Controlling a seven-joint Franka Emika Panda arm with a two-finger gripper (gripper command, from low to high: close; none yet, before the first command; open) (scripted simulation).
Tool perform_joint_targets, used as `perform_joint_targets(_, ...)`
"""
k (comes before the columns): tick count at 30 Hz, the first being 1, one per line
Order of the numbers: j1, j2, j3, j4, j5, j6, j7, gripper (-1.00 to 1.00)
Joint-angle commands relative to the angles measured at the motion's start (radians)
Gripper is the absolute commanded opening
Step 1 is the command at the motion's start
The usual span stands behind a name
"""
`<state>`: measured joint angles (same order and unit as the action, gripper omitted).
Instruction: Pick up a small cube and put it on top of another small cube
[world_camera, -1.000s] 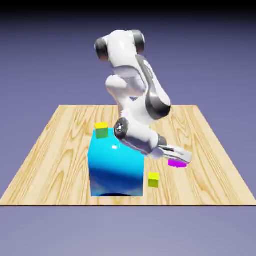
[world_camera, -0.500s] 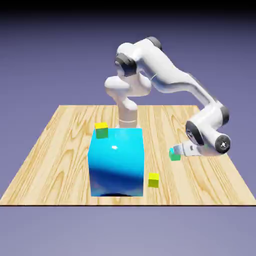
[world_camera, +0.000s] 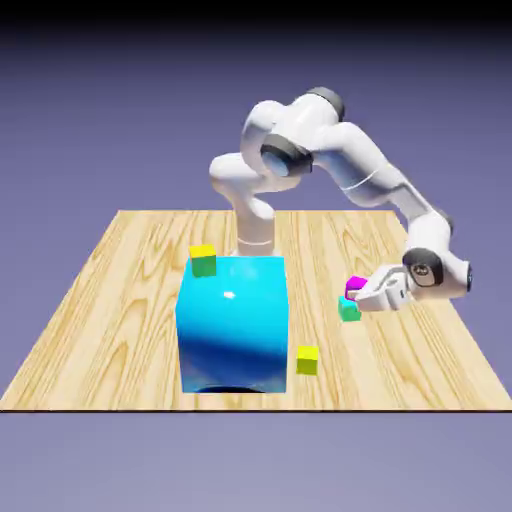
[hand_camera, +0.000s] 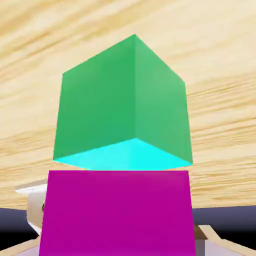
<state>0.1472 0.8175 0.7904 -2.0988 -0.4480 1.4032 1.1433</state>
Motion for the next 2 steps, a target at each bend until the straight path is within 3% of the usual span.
perform_joint_targets(1,0.000,0.000,0.000,0.000,0.000,0.000,0.000,1.00)
perform_joint_targets(2,0.011,-0.001,0.006,0.036,0.010,-0.032,-0.004,1.00)
